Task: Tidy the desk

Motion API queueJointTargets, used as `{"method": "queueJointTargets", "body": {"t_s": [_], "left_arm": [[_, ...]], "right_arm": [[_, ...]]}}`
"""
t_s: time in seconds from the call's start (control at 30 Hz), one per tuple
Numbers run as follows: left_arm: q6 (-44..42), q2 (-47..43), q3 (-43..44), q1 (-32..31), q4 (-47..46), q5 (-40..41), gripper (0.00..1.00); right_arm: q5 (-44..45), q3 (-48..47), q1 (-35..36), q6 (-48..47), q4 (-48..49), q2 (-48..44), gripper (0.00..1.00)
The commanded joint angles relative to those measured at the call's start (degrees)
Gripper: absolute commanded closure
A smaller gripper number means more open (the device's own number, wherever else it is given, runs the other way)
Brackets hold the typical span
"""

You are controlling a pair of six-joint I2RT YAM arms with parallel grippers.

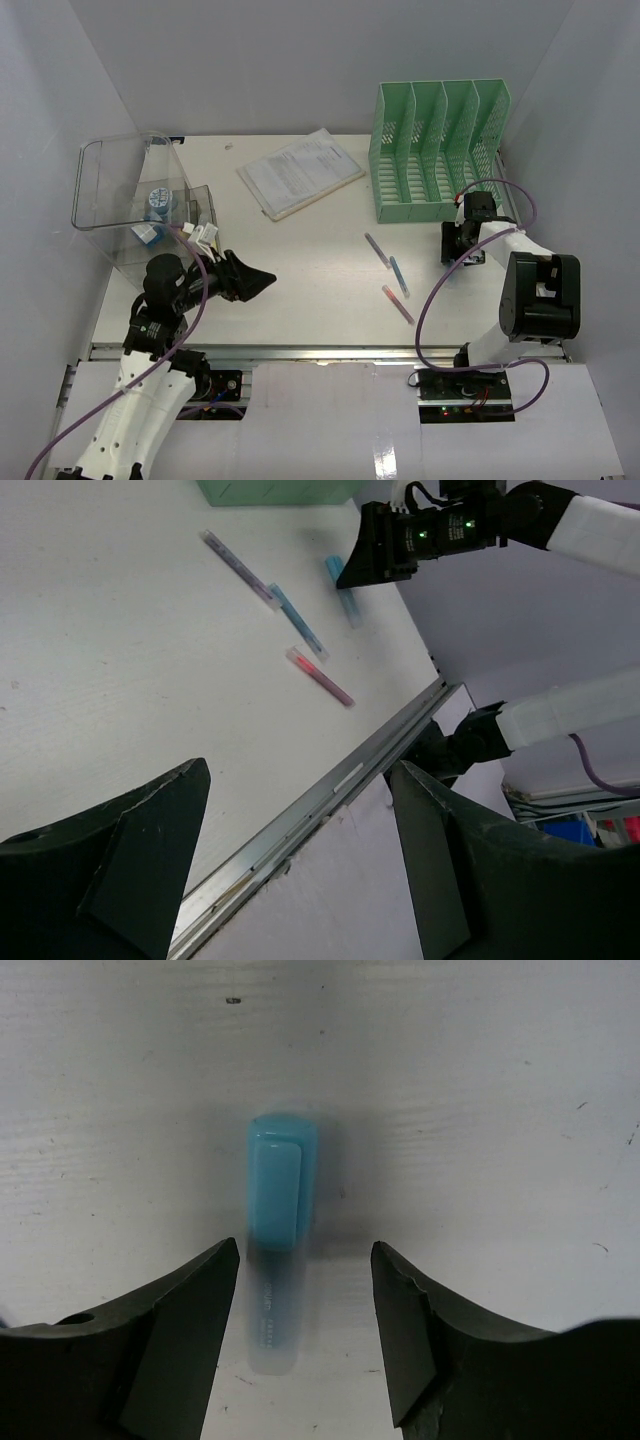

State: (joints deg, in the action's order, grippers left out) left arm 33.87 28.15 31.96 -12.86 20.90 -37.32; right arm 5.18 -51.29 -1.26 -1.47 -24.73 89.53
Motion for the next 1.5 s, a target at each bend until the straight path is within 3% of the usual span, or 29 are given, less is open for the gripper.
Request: {"method": "queueJointTargets", "body": {"t_s": [0.0,0.2,0.4,0.5,0.6,0.73,0.87,1.13,1.47], "left_arm": [[4.7,-2.9,-3.4,0.0,-5.5,-4.1,0.16],[15.0,-5.3,-11.1,0.0,-16.7,-6.5,0.16],[21.6,-5.7,-16.2,-0.7,-25.6,-5.9,0.17],[22.6,-1.5,-16.6,-5.0,-29.8,-2.6,0.17],[21.4,4.0,-15.9,-15.5,-35.5,6.1,0.17],[16.4,22.1,-8.9,-33.0,-42.1,21.1,0.16],[13.7,38.1,0.0,-40.2,-49.5,29.1,0.12],[11.0,63.0,16.3,-45.3,-53.6,36.3,0.11],[9.0,77.8,33.0,-48.1,-49.4,43.4,0.14]], "right_arm": [[-3.9,-3.0,-0.8,1.0,0.2,2.0,0.41],[-4.0,-3.5,-0.9,1.0,0.9,5.3,0.52],[-7.2,-2.9,-1.0,0.7,1.1,5.0,0.73],[-12.7,-1.9,-1.0,0.3,1.8,0.9,0.8],[-23.8,-0.3,-1.0,0.1,4.0,-3.4,0.84],[-36.6,2.2,-1.0,1.8,8.3,-11.8,0.87],[-43.7,2.3,-0.9,6.1,10.9,-15.9,0.88],[-49.3,2.8,-0.8,11.6,13.7,-20.4,0.88],[-53.7,5.5,-0.9,14.8,16.0,-23.0,0.88]]}}
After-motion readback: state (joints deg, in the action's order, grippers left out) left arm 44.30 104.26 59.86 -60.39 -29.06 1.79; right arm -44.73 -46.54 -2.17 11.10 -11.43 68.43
